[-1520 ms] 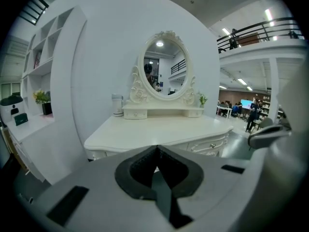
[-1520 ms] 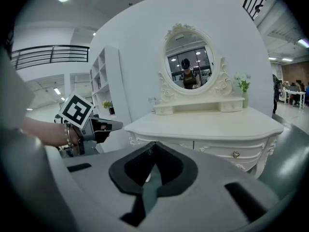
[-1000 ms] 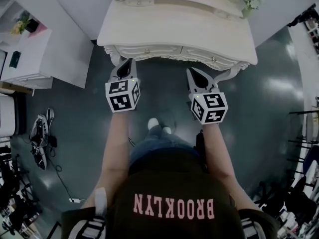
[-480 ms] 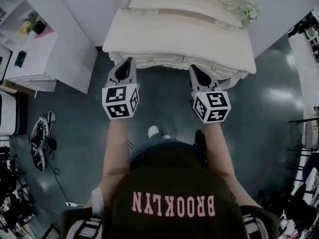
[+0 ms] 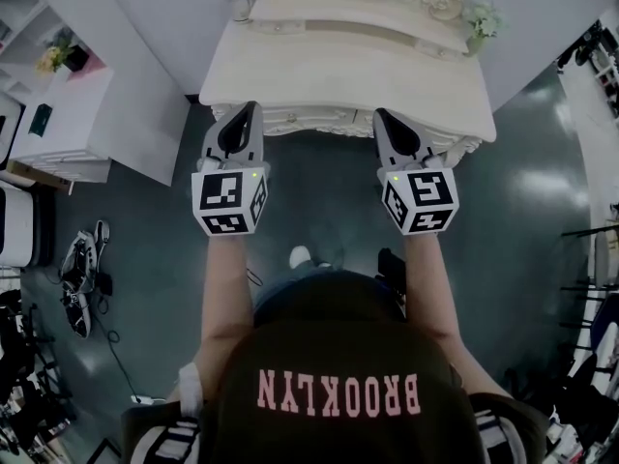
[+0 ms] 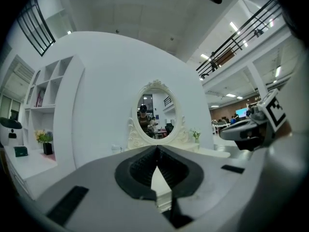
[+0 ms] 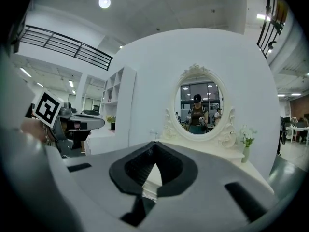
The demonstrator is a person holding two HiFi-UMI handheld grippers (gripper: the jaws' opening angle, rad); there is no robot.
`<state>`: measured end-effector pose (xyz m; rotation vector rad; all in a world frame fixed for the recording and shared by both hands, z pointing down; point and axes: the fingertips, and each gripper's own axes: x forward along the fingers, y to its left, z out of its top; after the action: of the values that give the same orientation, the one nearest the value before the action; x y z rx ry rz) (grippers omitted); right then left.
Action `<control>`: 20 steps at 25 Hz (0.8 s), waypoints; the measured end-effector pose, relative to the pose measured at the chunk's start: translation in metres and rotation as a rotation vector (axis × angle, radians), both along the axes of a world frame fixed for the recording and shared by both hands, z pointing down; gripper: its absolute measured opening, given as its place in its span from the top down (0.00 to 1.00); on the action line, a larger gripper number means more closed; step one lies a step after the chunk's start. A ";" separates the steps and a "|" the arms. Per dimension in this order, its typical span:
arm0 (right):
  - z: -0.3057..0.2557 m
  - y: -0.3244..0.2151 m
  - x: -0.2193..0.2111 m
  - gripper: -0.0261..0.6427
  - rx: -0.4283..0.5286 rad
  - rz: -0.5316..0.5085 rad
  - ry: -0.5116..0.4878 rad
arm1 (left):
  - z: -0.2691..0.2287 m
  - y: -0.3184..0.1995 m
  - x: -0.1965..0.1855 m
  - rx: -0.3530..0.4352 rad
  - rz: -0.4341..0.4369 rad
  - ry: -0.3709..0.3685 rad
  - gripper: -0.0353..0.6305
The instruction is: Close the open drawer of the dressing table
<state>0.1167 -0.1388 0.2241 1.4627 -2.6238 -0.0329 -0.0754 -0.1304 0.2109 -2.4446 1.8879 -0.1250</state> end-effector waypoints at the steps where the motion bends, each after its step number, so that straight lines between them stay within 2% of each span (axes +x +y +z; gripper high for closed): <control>1: -0.003 0.000 0.000 0.97 0.010 0.002 0.007 | -0.003 0.000 0.001 0.008 0.006 -0.001 0.94; 8: -0.017 0.001 0.005 0.97 0.046 0.020 -0.024 | -0.012 0.001 -0.003 0.017 0.037 0.055 0.94; 20: -0.026 -0.002 0.004 0.97 0.050 0.025 -0.033 | -0.027 0.002 -0.004 0.045 0.047 0.050 0.94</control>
<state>0.1208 -0.1407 0.1981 1.5249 -2.6481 -0.0731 -0.0799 -0.1284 0.1834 -2.4831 1.8291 -0.0197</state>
